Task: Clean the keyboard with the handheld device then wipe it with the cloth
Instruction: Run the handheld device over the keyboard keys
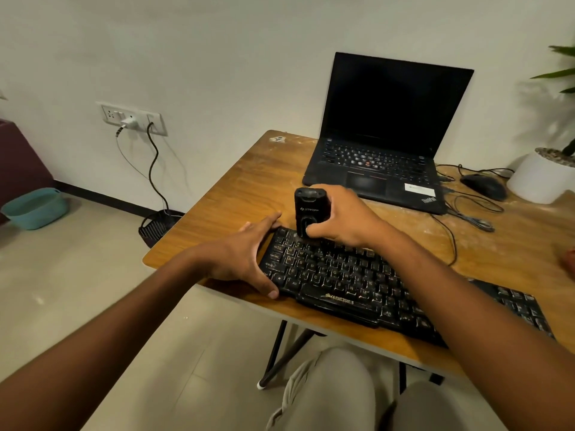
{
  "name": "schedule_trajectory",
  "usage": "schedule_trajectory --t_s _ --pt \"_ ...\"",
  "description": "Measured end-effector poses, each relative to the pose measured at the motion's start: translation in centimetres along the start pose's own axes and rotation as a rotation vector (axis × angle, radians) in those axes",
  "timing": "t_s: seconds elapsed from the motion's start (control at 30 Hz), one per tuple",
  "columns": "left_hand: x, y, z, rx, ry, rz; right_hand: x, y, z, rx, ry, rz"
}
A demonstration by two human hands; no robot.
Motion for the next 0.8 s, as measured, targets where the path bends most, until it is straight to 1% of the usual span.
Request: schedule_trajectory --t_s 0.07,0.1,0.17,0.23,0.33,0.43,0.57,0.63,0.7,0.8 --pt "0.1 0.0 -0.1 0.003 0.001 -0.006 1.1 0.0 0.3 0.013 -0.065 0.053" --pt "0.1 0.1 -0.1 0.005 0.002 -0.009 1.5 0.1 0.4 0.025 -0.074 0.047" --pt "0.1 0.1 -0.1 0.017 0.004 -0.014 1.5 0.5 0.6 0.032 -0.028 -0.038" --pt "0.2 0.0 -0.2 0.024 0.010 -0.026 0.3 0.9 0.6 0.013 0.078 -0.148" --pt "0.2 -0.1 -0.4 0.012 0.016 -0.026 -1.8 1.1 0.3 -0.006 0.241 -0.209" --pt "0.0 0.0 -0.3 0.020 -0.010 -0.016 -1.9 0.5 -0.3 -0.005 0.196 -0.160" --pt "0.0 0.2 -0.1 0.047 -0.023 -0.002 0.6 -1.1 -0.9 -0.024 0.053 -0.027" --pt "0.0 0.2 -0.1 0.046 -0.025 -0.002 1.8 -1.3 -0.7 -0.012 0.005 0.015" --pt "0.0 0.2 -0.1 0.049 -0.017 -0.012 2.1 -0.9 -0.4 0.007 0.010 -0.035" --pt "0.0 0.2 0.0 0.053 -0.025 -0.010 0.3 -0.1 0.1 0.000 0.154 -0.186"
Point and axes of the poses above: each hand's wrist, its own y-axis towards the middle knuckle, its own x-axis out of the back of the hand, z = x × y, the point moved 3 cm from there along y, towards the middle knuckle, and after that the axes turned 11 degrees about x, right-handed, at the moved point
